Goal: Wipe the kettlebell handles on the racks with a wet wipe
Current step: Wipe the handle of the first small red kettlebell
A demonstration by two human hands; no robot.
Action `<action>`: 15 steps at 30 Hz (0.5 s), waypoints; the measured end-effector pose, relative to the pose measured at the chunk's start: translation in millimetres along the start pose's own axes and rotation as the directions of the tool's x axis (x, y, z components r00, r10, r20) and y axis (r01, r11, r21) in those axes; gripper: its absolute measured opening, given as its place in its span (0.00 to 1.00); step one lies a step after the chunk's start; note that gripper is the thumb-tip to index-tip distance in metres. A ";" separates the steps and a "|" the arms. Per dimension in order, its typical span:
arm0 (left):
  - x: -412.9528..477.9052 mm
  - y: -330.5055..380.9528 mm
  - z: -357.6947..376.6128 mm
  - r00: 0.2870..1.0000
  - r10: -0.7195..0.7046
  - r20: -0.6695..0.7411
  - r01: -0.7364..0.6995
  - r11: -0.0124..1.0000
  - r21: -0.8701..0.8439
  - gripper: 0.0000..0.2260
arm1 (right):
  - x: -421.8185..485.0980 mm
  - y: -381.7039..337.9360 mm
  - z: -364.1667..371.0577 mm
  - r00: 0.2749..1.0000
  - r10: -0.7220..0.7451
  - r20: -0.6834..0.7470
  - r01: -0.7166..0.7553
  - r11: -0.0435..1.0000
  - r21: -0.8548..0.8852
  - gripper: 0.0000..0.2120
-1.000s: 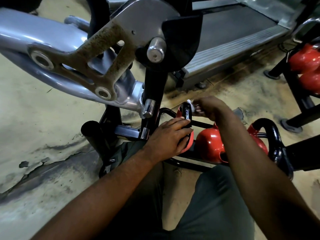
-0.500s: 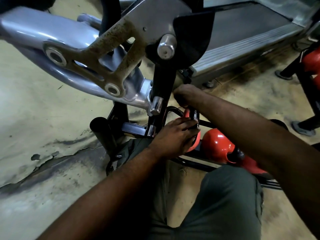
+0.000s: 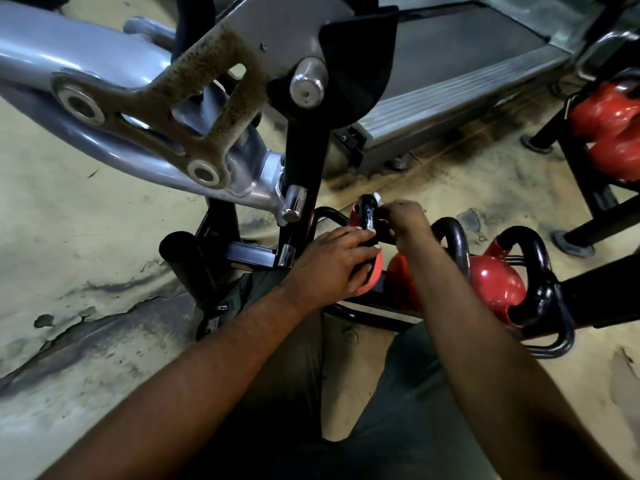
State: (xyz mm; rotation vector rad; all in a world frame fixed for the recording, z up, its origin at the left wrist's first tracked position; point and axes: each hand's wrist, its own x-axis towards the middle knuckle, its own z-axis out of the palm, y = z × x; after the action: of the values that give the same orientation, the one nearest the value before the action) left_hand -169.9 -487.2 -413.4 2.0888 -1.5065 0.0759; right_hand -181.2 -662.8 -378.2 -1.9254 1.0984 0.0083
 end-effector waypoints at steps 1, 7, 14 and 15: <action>-0.4 3.7 2.1 1.000 0.003 0.011 -0.003 1.000 -0.003 0.18 | -1.7 8.4 -0.5 0.999 0.034 0.013 -0.034 0.999 -0.002 0.07; 4.0 8.1 -1.9 0.998 -0.022 0.055 0.022 1.000 0.011 0.18 | -8.2 21.8 4.5 0.978 0.134 0.157 -0.206 0.713 0.670 0.12; -14.2 12.0 -12.6 0.996 0.031 0.080 -0.034 0.999 0.039 0.19 | -44.7 27.5 -17.2 0.999 -0.021 0.027 -0.004 0.720 0.694 0.09; -15.1 11.5 -14.8 0.997 0.048 0.066 -0.051 0.997 0.051 0.18 | -47.7 25.5 -22.2 0.995 -0.098 -0.015 0.088 0.798 0.596 0.07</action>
State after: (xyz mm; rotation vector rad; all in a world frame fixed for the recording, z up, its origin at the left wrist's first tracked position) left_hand -181.7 -469.8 -401.7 2.1138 -1.6107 0.0681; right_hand -236.5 -650.9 -363.3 -1.3942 0.8560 -0.3411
